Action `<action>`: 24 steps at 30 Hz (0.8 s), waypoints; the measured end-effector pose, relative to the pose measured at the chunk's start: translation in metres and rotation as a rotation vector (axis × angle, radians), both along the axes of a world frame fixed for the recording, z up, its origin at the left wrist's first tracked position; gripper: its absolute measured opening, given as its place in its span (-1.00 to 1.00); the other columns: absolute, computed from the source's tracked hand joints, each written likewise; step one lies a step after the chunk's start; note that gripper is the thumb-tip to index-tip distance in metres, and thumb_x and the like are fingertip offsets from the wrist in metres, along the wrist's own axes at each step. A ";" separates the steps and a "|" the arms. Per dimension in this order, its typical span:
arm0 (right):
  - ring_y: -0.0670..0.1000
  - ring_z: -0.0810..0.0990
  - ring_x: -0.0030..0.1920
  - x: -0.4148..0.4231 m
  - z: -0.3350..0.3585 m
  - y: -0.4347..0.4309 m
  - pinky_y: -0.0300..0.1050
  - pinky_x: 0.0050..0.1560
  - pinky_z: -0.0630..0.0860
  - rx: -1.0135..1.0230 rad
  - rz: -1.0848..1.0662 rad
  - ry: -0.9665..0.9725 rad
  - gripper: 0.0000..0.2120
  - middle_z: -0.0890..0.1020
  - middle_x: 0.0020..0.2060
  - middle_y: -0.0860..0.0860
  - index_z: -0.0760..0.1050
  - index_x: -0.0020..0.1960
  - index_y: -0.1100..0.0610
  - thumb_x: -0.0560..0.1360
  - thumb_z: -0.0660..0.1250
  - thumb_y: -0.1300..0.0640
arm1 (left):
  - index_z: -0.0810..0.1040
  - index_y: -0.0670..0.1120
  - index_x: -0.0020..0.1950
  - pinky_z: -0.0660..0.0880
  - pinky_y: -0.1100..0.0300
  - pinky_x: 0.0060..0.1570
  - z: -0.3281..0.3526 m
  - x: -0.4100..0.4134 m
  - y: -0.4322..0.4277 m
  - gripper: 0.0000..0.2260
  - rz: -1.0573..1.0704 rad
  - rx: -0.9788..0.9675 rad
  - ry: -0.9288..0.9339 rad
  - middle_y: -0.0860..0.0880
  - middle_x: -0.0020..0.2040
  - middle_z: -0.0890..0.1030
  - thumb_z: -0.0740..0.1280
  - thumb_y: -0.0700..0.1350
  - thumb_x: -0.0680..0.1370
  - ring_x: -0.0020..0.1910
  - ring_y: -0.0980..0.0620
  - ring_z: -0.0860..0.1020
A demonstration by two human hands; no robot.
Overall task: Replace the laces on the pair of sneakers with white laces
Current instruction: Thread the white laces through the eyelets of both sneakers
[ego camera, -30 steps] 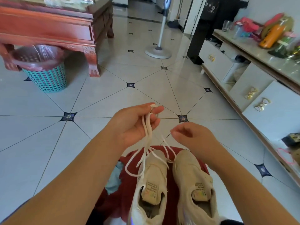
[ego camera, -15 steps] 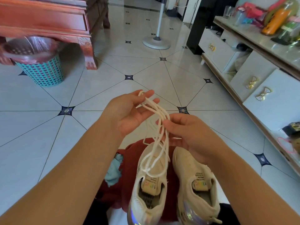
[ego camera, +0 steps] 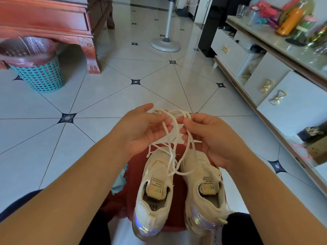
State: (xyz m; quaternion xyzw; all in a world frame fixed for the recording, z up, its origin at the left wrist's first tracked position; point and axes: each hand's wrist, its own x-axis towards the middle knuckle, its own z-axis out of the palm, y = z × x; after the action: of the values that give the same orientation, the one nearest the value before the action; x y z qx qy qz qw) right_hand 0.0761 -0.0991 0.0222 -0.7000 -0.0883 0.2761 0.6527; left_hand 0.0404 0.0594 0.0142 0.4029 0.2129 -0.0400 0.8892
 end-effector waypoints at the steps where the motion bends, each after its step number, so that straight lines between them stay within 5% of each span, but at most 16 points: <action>1: -0.12 0.53 -0.41 0.002 0.001 -0.003 -0.24 -0.34 0.53 0.007 -0.035 -0.004 -0.85 0.56 -0.40 -0.04 0.59 -0.06 0.16 0.54 0.24 0.18 | 0.22 -0.16 0.42 0.62 0.10 -0.30 0.000 0.000 -0.001 -0.46 0.028 -0.006 0.015 -0.22 0.02 0.58 0.22 -0.45 0.47 -0.33 -0.01 0.59; 7: -0.11 0.47 -0.46 0.022 0.011 -0.030 -0.25 -0.42 0.50 0.247 -0.242 0.154 -0.78 0.49 -0.41 -0.02 0.57 -0.06 0.19 0.58 0.17 0.15 | 0.32 -0.23 0.31 0.56 0.25 -0.39 0.003 -0.003 0.017 -0.59 0.133 -0.015 0.045 -0.30 0.00 0.54 0.13 -0.47 0.49 -0.45 0.06 0.50; 13: -0.11 0.46 -0.44 0.013 0.008 -0.028 -0.26 -0.40 0.50 0.213 -0.049 0.104 -0.81 0.50 -0.39 -0.04 0.57 -0.04 0.15 0.54 0.19 0.12 | 0.46 -0.26 -0.04 0.50 0.31 -0.44 -0.006 -0.006 0.016 -0.90 -0.056 0.017 0.085 -0.20 -0.19 0.59 0.30 -0.30 0.47 -0.51 0.12 0.41; 16: -0.10 0.48 -0.41 0.009 0.010 -0.023 -0.24 -0.36 0.52 0.245 0.013 0.091 -0.79 0.51 -0.37 -0.03 0.58 -0.04 0.12 0.42 0.26 0.07 | 0.46 -0.23 0.09 0.47 0.32 -0.47 -0.013 -0.008 0.009 -0.68 -0.154 0.139 0.090 -0.14 -0.20 0.56 0.40 -0.25 0.36 -0.46 0.12 0.38; 21: -0.09 0.58 -0.36 0.011 0.013 -0.027 -0.21 -0.29 0.59 0.324 -0.025 0.137 -0.76 0.57 -0.35 -0.01 0.59 -0.02 0.12 0.37 0.28 0.09 | 0.38 -0.13 0.27 0.45 0.25 -0.38 -0.019 -0.005 0.013 -0.63 -0.078 0.649 0.172 -0.15 -0.13 0.56 0.31 -0.33 0.49 -0.40 0.08 0.42; 24: -0.09 0.62 -0.33 0.011 0.012 -0.030 -0.18 -0.23 0.62 0.369 -0.040 0.188 -0.76 0.60 -0.33 -0.01 0.59 0.01 0.12 0.38 0.28 0.13 | 0.37 -0.10 0.30 0.47 0.16 -0.14 -0.028 -0.004 0.021 -0.65 -0.107 1.223 0.135 -0.10 0.00 0.58 0.26 -0.26 0.52 -0.17 0.00 0.52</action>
State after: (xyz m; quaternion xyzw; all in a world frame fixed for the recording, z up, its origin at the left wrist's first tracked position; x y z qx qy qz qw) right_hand 0.0873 -0.1287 0.0344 -0.5414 -0.0621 0.3066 0.7804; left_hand 0.0360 0.0801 -0.0140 0.8465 0.2328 0.0195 0.4785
